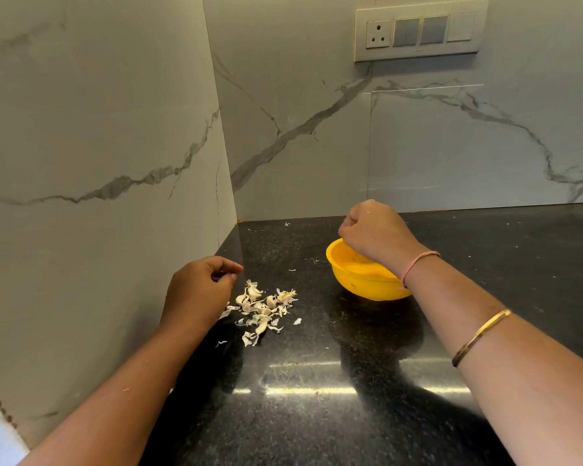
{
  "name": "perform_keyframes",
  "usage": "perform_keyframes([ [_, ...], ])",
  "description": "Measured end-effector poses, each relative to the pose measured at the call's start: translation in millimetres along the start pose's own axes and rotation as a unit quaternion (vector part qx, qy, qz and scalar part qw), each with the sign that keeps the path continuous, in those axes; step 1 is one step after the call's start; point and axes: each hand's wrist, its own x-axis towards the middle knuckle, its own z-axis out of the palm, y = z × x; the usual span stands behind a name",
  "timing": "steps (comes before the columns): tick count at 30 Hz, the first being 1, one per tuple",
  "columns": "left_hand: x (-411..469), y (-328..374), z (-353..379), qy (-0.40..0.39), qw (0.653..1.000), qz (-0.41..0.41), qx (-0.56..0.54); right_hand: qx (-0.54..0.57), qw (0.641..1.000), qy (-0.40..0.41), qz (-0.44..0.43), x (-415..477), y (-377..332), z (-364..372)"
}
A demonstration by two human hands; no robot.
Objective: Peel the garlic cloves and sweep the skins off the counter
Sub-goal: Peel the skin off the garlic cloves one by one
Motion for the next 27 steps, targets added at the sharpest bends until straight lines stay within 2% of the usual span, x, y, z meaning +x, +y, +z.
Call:
perform_keyframes([
  [5,3.3,-3.5,-1.4,0.0,1.0,-0.021,0.016,0.126,0.983,0.08,-0.104,-14.9,-23.4,6.5],
  [7,3.6,-1.6,-5.0,-0.001,0.998,-0.032,0.047,0.102,0.982,0.053,-0.15,-27.1,-35.7,11.4],
  [11,6.0,-1.7,-3.8,-0.039,0.996,-0.023,0.082,0.029,0.967,-0.053,-0.247,-46.6,-50.2,37.3],
  [15,5.9,-4.7,0.8,-0.132,0.987,0.001,0.092,0.017,0.968,-0.053,-0.244,-49.7,-49.4,52.9],
  [18,5.9,-6.4,2.0,-0.166,0.98,0.003,0.105,0.009,0.97,-0.065,-0.235,-47.1,-46.0,55.6],
  [21,6.1,-6.7,1.7,-0.176,0.978,0.001,0.109,0.028,0.972,-0.035,-0.231,-46.4,-43.5,54.0],
  [27,3.6,-3.5,1.1,-0.148,0.984,0.025,0.095,0.018,0.972,-0.062,-0.224,-48.6,-39.4,59.5],
])
